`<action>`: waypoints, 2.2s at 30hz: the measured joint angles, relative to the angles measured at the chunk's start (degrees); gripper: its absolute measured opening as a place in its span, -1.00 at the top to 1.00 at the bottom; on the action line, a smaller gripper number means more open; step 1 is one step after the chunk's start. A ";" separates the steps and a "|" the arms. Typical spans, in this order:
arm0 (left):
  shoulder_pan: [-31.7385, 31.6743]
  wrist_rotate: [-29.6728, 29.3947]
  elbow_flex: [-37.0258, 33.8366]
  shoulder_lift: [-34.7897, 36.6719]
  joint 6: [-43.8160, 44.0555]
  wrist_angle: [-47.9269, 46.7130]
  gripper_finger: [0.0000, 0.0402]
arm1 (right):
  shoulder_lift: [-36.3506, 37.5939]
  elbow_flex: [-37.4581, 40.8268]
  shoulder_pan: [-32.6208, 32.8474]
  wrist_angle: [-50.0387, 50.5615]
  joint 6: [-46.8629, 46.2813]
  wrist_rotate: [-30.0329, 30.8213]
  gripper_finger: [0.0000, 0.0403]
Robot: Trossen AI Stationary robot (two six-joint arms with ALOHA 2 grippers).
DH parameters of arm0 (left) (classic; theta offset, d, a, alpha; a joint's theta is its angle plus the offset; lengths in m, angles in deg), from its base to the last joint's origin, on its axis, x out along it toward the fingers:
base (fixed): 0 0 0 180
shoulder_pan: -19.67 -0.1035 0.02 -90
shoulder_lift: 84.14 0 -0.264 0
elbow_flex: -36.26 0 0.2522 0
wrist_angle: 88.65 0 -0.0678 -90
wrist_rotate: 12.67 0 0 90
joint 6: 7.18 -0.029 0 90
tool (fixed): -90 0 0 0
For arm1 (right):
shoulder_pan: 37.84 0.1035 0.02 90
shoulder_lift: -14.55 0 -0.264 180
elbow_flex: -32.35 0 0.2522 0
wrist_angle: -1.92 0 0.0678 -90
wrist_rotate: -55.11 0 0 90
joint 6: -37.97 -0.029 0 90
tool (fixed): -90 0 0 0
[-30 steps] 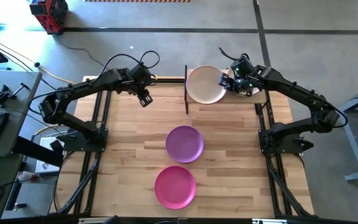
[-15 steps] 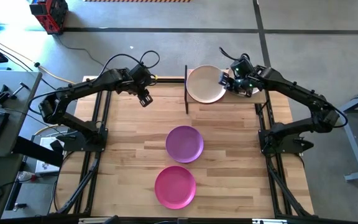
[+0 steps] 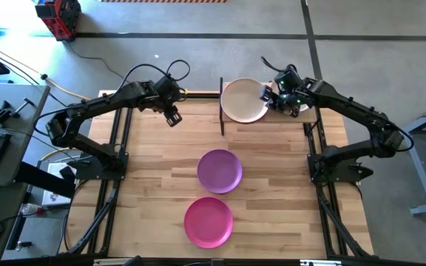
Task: Place and stack plates onto a shelf
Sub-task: Stack the white plate on top of the orange plate on the shelf
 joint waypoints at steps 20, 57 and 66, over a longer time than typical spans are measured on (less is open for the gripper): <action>-0.01 0.00 0.00 0.00 0.01 -0.02 0.34 | -0.02 0.00 0.00 1.22 -0.43 0.13 1.00; 0.00 -0.02 0.00 0.00 0.02 -0.02 0.34 | -0.14 0.02 -0.67 1.50 1.15 -1.39 0.94; 0.00 -0.01 0.00 0.00 0.02 -0.02 0.34 | 0.01 0.02 -0.74 1.80 2.97 -1.29 0.61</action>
